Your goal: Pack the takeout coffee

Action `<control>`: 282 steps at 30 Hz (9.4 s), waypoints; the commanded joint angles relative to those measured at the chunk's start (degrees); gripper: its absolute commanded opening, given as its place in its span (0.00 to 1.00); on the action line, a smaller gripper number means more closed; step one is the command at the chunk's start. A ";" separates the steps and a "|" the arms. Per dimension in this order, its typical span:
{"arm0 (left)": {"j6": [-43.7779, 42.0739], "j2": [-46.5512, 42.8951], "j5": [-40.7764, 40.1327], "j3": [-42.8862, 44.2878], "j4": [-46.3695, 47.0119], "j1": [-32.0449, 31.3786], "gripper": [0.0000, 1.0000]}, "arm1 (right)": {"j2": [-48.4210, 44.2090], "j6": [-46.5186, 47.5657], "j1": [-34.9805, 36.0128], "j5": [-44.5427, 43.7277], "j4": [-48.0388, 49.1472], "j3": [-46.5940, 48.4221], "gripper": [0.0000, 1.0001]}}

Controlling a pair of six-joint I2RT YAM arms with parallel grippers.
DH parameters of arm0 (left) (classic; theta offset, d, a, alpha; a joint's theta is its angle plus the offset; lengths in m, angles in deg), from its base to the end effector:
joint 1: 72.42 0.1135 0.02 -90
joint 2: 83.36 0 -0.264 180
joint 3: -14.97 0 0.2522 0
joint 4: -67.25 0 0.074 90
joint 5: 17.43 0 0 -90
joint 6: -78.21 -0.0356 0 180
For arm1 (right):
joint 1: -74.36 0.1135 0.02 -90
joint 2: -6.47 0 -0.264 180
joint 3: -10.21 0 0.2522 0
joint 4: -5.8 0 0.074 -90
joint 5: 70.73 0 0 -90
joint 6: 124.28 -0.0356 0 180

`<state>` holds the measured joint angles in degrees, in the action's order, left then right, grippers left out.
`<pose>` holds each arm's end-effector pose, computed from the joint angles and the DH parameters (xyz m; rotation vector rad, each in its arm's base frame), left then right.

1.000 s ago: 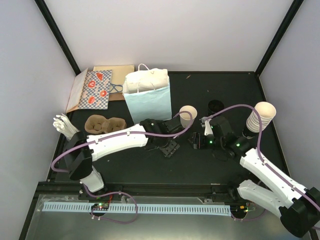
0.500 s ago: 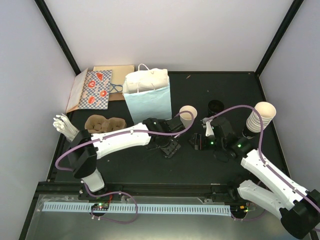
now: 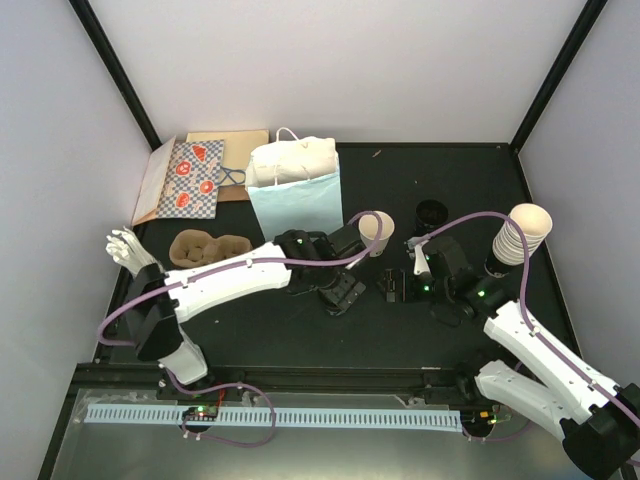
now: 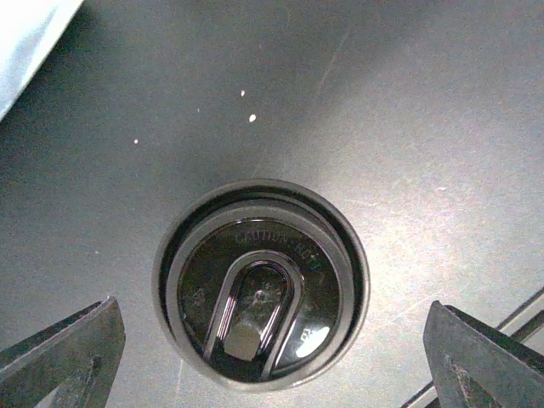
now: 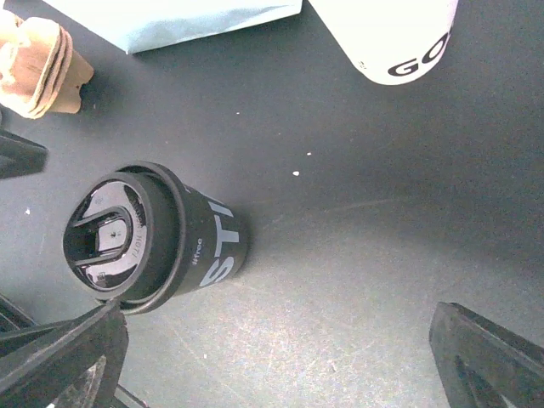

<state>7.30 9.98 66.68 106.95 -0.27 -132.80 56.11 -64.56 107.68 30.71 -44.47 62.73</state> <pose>0.1648 -0.2824 0.2690 0.9569 2.6154 -0.2217 0.1421 0.1018 0.2472 -0.1648 2.5097 0.7304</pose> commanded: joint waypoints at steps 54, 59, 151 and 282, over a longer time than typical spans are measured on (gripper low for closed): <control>12.38 -49.80 11.91 -11.59 -5.54 20.83 0.99 | 2.78 8.91 5.39 2.55 -14.66 14.70 1.00; 10.68 -51.76 11.47 -13.75 -6.50 24.48 0.99 | 9.03 8.66 10.54 -1.96 -11.84 17.49 1.00; -2.17 -53.59 12.88 -23.37 2.78 42.89 0.99 | 46.44 -0.85 28.99 -20.40 -18.47 37.85 0.82; 3.75 -29.69 30.25 -2.26 -5.93 41.29 0.02 | 13.97 6.20 15.94 -33.87 -34.65 36.46 0.70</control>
<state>6.03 -17.84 94.75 105.24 -7.13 -90.68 71.19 -57.55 123.81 -4.48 -81.34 102.38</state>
